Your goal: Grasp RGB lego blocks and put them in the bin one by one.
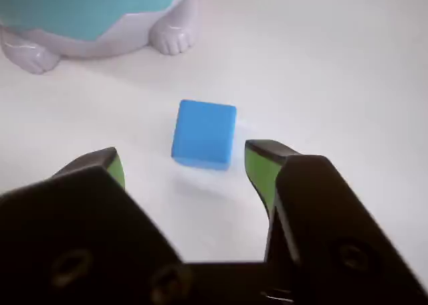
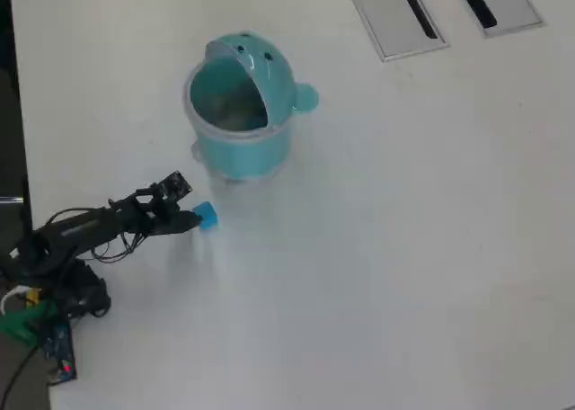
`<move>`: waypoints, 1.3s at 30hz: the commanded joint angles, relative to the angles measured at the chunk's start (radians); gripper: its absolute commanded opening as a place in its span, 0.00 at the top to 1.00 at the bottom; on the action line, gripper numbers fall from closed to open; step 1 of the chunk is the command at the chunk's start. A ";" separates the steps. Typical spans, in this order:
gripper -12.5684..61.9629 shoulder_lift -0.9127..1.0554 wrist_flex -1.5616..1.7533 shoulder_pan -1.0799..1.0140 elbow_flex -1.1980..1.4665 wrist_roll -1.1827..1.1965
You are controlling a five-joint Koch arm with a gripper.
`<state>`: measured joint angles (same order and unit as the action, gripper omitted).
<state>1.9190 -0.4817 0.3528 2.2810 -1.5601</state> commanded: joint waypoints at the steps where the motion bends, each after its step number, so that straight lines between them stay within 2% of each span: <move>1: 0.38 0.000 0.072 -0.003 -0.009 -0.009; 16: 0.38 -0.066 0.138 0.025 0.035 -0.002; 39: 0.38 -0.337 0.383 0.008 0.015 0.008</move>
<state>1.5769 -0.1534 0.3605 2.3470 -1.5601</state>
